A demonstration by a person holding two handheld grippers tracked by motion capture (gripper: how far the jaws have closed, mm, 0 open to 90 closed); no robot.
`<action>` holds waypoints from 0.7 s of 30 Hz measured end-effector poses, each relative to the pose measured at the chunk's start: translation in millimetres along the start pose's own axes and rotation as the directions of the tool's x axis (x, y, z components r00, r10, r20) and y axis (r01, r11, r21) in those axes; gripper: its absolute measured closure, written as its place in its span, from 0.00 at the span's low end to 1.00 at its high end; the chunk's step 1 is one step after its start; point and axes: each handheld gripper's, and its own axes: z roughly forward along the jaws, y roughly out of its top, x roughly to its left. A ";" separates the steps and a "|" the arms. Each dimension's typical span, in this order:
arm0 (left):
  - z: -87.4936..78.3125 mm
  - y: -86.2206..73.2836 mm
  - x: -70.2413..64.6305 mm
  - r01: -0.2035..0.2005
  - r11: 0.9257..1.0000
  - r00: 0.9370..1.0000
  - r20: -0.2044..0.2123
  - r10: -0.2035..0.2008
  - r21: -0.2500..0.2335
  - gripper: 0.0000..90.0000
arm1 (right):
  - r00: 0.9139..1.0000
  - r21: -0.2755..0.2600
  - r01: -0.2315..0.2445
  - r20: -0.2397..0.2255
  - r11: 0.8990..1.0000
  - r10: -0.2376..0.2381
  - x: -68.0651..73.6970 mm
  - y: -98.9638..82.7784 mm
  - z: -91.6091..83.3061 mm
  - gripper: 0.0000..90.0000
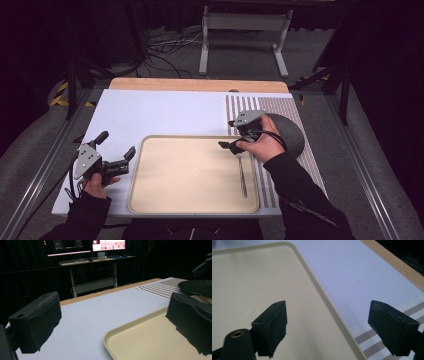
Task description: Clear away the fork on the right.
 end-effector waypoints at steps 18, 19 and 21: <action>-0.6 0.4 0.6 0.001 1.000 1.000 0.001 -0.001 -0.001 0.01 | 0.999 -0.152 -0.036 0.016 0.988 0.039 9.1 -6.4 -35.3 0.13; -0.7 0.4 0.6 0.001 1.000 1.000 0.001 -0.001 -0.001 0.01 | 0.999 -0.159 -0.041 0.019 0.986 0.044 9.5 -7.7 -37.8 0.13; -0.7 0.5 0.5 0.001 1.000 1.000 0.000 -0.001 0.000 0.01 | 0.998 -0.176 -0.046 0.027 0.983 0.051 9.5 -10.2 -43.3 0.12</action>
